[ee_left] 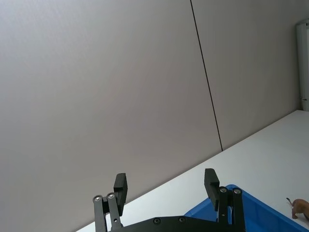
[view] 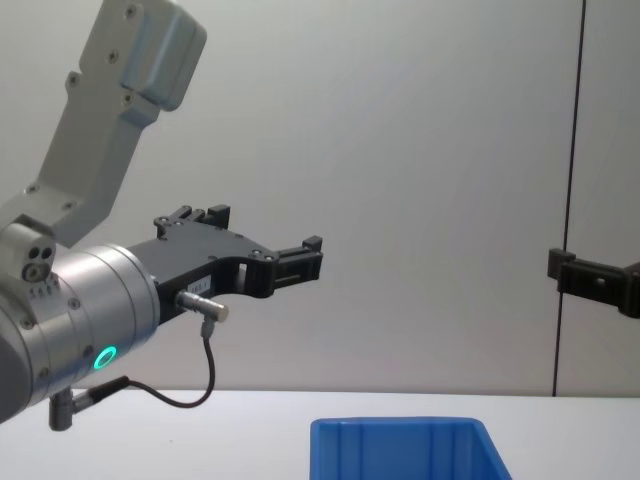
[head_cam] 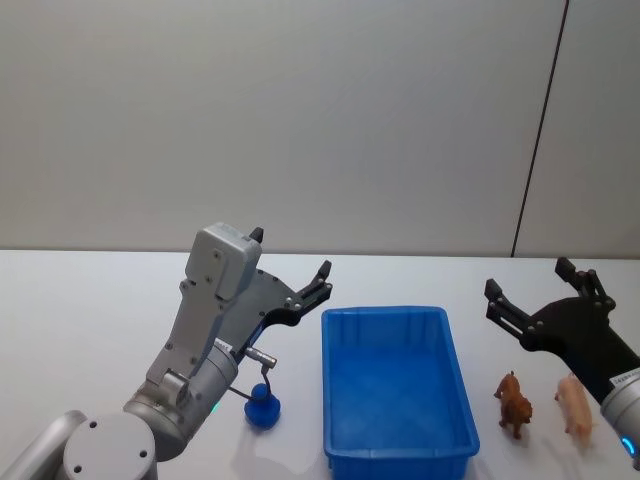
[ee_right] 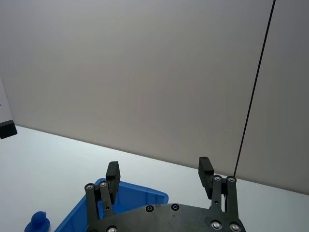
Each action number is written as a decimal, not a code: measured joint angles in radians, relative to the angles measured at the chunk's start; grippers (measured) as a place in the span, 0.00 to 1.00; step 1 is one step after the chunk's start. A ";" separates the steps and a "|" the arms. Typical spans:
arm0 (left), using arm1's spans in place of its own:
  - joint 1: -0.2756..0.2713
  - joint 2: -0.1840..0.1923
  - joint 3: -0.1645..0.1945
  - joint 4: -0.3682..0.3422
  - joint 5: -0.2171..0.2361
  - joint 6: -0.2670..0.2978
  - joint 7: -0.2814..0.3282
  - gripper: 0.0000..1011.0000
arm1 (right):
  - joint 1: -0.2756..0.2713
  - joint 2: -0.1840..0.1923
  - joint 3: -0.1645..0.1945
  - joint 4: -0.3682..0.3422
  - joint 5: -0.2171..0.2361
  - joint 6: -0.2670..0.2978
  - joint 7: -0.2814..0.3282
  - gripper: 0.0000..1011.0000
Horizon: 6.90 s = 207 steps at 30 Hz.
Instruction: Pick up the two dolls from the table and place them into the box.
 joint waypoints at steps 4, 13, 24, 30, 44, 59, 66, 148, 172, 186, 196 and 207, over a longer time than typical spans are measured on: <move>0.000 0.000 0.000 0.000 0.000 0.000 0.000 0.99 | 0.000 0.000 0.000 0.000 0.000 0.000 0.000 0.99; 0.000 0.000 0.000 0.000 0.000 0.000 0.000 0.99 | 0.000 0.000 0.000 0.000 0.000 0.000 0.000 0.99; 0.000 0.000 0.000 0.000 0.000 0.000 0.000 0.99 | 0.000 0.000 0.000 0.000 0.000 0.000 0.000 0.99; 0.000 0.000 0.000 0.000 0.000 0.000 0.000 0.99 | 0.005 0.003 0.007 0.012 0.002 0.002 0.003 0.99; 0.000 0.000 0.000 0.000 0.000 0.000 0.000 0.99 | 0.010 0.038 0.042 0.082 0.008 0.058 0.001 0.99; 0.000 0.000 0.000 0.000 0.000 0.000 0.000 0.99 | 0.005 0.055 0.057 0.178 -0.025 0.150 -0.025 0.99; 0.000 0.000 0.000 0.000 0.000 0.000 0.000 0.99 | 0.007 0.052 0.061 0.225 -0.024 0.173 -0.037 0.99; 0.000 0.000 0.000 0.000 0.000 0.000 0.000 0.99 | 0.217 -0.059 0.021 0.468 -0.096 0.022 0.046 0.37; 0.000 0.000 0.000 0.000 0.000 0.000 0.000 0.99 | 0.316 -0.145 -0.074 0.439 -0.200 0.192 0.274 0.36; 0.000 0.000 0.000 0.000 0.000 0.000 0.000 0.99 | 0.351 -0.184 -0.114 0.506 -0.241 0.252 0.310 0.68; 0.000 0.000 0.000 0.000 0.000 0.000 0.000 0.99 | 0.327 -0.169 -0.105 0.475 -0.229 0.243 0.265 0.96; 0.000 0.000 0.000 0.000 0.000 0.000 0.000 0.99 | 0.246 -0.110 -0.061 0.386 -0.168 0.237 0.177 0.99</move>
